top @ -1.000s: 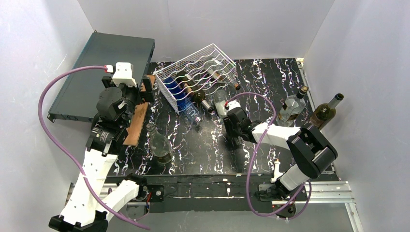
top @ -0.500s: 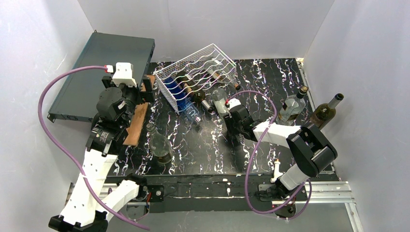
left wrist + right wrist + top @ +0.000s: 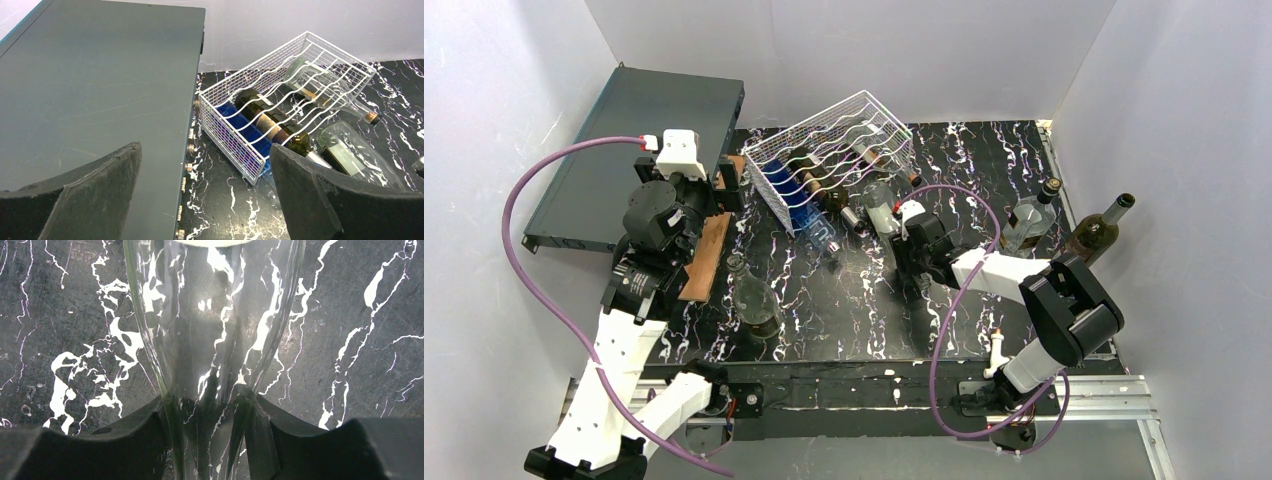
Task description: Put the wine bottle on the wine rack
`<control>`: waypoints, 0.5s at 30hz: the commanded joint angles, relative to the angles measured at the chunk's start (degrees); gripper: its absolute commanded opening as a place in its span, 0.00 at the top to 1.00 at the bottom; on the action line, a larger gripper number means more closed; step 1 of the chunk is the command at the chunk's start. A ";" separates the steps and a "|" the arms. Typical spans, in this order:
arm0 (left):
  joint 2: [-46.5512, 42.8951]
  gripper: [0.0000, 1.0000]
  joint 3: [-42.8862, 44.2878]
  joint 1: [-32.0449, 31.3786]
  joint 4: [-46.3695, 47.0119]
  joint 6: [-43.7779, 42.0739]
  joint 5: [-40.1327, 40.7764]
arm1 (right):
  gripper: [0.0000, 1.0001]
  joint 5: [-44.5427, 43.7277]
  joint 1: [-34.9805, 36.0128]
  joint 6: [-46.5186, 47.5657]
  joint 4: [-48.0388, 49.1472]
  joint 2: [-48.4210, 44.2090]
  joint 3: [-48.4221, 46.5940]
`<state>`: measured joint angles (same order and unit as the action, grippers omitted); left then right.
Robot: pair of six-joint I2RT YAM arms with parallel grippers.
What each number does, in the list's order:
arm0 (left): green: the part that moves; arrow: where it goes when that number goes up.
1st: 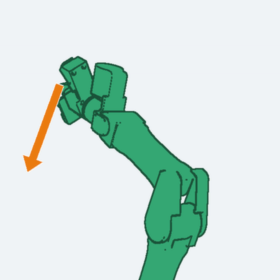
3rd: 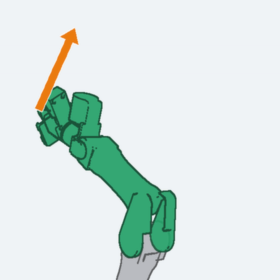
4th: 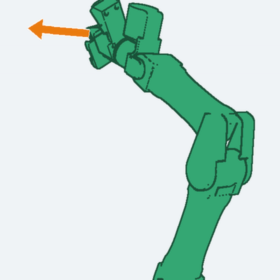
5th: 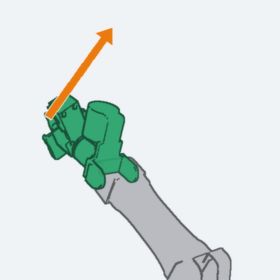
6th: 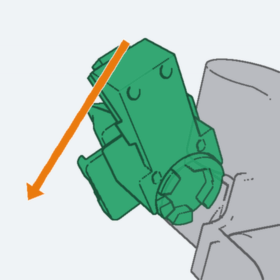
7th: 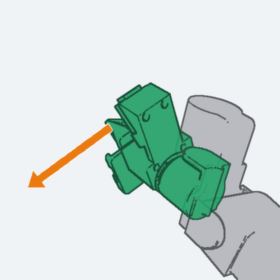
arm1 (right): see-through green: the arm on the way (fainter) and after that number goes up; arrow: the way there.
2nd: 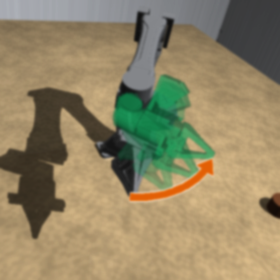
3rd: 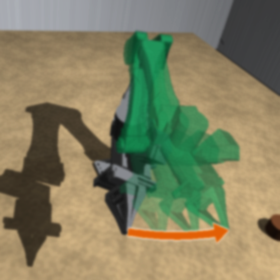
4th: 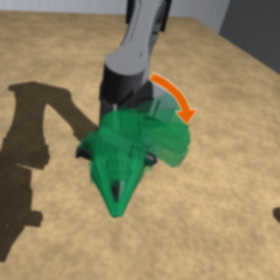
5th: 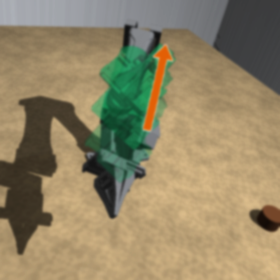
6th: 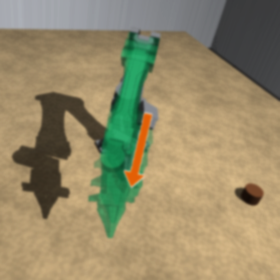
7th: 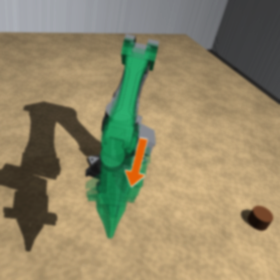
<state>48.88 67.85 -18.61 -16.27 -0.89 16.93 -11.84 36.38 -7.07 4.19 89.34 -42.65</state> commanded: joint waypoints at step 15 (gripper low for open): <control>-0.57 0.01 -0.30 -0.29 1.33 -0.61 1.00 | 0.99 3.84 -1.87 3.03 11.87 -4.23 -7.61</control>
<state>48.88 67.85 -18.61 -16.27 -0.91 16.97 -8.03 35.27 -5.19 3.05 89.32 -43.86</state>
